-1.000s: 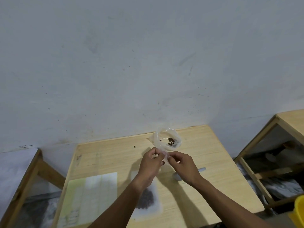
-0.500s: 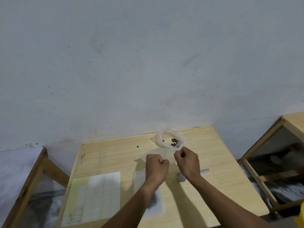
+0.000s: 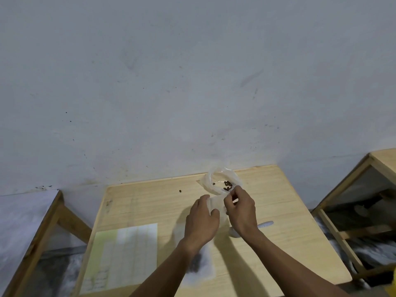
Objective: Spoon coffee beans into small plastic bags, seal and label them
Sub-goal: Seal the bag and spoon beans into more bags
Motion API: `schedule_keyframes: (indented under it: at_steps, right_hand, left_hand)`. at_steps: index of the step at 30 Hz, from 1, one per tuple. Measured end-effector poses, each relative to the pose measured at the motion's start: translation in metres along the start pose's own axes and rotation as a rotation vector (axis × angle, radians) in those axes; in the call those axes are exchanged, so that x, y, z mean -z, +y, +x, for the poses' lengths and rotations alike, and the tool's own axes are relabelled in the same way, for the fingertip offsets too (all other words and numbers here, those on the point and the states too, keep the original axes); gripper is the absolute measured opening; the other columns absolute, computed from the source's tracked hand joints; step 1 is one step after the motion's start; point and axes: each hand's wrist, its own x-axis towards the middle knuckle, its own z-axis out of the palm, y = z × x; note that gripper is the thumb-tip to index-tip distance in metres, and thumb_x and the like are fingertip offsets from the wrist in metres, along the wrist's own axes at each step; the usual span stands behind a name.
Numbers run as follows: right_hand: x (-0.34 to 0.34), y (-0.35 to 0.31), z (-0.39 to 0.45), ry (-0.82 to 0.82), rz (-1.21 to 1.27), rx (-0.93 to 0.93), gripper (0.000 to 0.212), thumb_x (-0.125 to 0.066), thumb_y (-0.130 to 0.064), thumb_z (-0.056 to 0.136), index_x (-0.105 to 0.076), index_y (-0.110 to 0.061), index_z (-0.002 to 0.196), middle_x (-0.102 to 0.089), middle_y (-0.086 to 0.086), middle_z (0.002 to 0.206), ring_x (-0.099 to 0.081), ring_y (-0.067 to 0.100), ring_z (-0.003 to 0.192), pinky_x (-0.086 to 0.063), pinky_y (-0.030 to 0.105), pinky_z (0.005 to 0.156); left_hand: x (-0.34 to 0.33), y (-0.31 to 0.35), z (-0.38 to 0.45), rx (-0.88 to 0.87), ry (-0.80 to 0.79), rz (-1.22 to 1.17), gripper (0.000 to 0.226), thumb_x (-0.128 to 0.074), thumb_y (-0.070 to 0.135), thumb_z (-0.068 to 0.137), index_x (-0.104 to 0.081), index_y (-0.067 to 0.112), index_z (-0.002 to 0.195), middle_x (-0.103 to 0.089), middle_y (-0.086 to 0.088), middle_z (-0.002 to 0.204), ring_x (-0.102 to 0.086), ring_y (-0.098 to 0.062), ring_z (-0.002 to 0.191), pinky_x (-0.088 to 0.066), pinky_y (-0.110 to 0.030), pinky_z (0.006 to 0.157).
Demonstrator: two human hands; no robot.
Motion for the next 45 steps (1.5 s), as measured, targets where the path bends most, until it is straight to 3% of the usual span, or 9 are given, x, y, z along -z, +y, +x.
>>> schedule_keyframes:
  at_steps: [10,15,17,21,26,34,39,41,45]
  right_hand:
    - [0.015,-0.006,0.008,0.029,0.082,-0.112,0.023,-0.049,-0.018,0.089,-0.043,-0.026,0.069,-0.059,-0.003,0.067,-0.07,0.024,0.071,-0.055,0.042,0.057]
    - [0.021,-0.012,0.018,0.038,0.22,-0.206,0.015,-0.05,-0.014,0.091,-0.045,-0.007,0.078,-0.053,0.004,0.074,-0.074,0.019,0.068,-0.059,0.047,0.06]
    - [0.022,-0.015,0.018,0.028,0.276,-0.251,0.014,-0.049,-0.012,0.091,-0.045,-0.004,0.08,-0.051,0.004,0.075,-0.074,0.02,0.069,-0.06,0.049,0.063]
    - [0.023,-0.018,0.019,0.012,0.292,-0.255,0.016,-0.05,-0.014,0.088,-0.046,-0.013,0.073,-0.052,-0.003,0.069,-0.073,0.029,0.076,-0.061,0.051,0.064]
    - [0.028,-0.013,0.021,-0.027,0.275,-0.232,0.016,-0.052,-0.016,0.087,-0.046,-0.013,0.072,-0.054,0.0,0.07,-0.074,0.024,0.072,-0.06,0.051,0.071]
    - [0.035,-0.007,0.022,-0.08,0.123,-0.134,0.017,-0.057,-0.017,0.088,-0.052,-0.011,0.073,-0.055,-0.005,0.067,-0.045,0.009,0.06,-0.039,0.025,0.059]
    - [0.047,0.017,0.026,-0.293,0.213,-0.165,0.025,-0.063,-0.028,0.093,-0.063,-0.008,0.077,-0.063,-0.004,0.071,-0.059,0.007,0.066,-0.047,0.021,0.066]
    - [0.052,0.039,0.028,-0.295,0.132,-0.18,0.023,-0.063,-0.027,0.093,-0.066,-0.008,0.08,-0.066,-0.001,0.074,-0.06,0.01,0.068,-0.049,0.028,0.071]
    - [0.058,0.098,0.029,-0.394,-0.335,-0.142,0.014,-0.059,-0.013,0.089,-0.071,-0.017,0.096,-0.066,0.001,0.09,-0.062,0.019,0.085,-0.044,0.021,0.068]
  left_hand:
    - [-0.006,-0.008,-0.007,-0.199,-0.002,-0.048,0.057,-0.048,0.051,0.093,-0.036,0.031,0.145,-0.043,0.017,0.145,-0.038,-0.004,0.135,-0.034,-0.034,0.113]
    - [-0.016,-0.008,-0.004,-0.379,0.049,0.151,0.091,-0.062,0.044,0.088,-0.005,0.022,0.156,-0.005,0.017,0.161,0.006,-0.004,0.148,-0.006,-0.025,0.122]
    - [-0.022,-0.006,-0.002,-0.393,0.109,0.21,0.098,-0.067,0.042,0.085,-0.003,0.019,0.156,-0.003,0.012,0.162,0.012,-0.007,0.147,-0.002,-0.025,0.121]
    - [-0.038,-0.002,0.005,-0.35,0.257,0.258,0.105,-0.079,0.045,0.074,-0.013,0.017,0.15,-0.026,-0.002,0.158,-0.015,-0.025,0.15,-0.021,-0.036,0.12]
    - [-0.039,-0.001,0.013,-0.353,0.362,0.206,0.087,-0.078,0.027,0.076,-0.024,0.018,0.144,-0.042,-0.003,0.145,-0.035,-0.024,0.138,-0.037,-0.041,0.113]
    - [-0.029,-0.018,0.022,-0.406,0.342,0.173,0.067,-0.066,0.036,0.086,-0.035,0.022,0.144,-0.045,0.006,0.142,-0.037,-0.015,0.133,-0.037,-0.035,0.11]
    - [-0.016,-0.028,0.024,-0.388,0.312,0.342,0.064,-0.064,0.05,0.086,-0.043,0.026,0.141,-0.051,0.011,0.139,-0.043,-0.01,0.128,-0.02,-0.027,0.098]
    - [-0.011,-0.035,0.026,-0.366,0.294,0.365,0.064,-0.065,0.05,0.085,-0.045,0.026,0.14,-0.052,0.011,0.138,-0.046,-0.011,0.128,-0.018,-0.029,0.097]
    - [-0.003,-0.05,0.037,-0.397,0.309,0.387,0.063,-0.072,0.049,0.077,-0.054,0.022,0.131,-0.062,0.005,0.126,-0.057,-0.017,0.117,-0.032,-0.042,0.103]
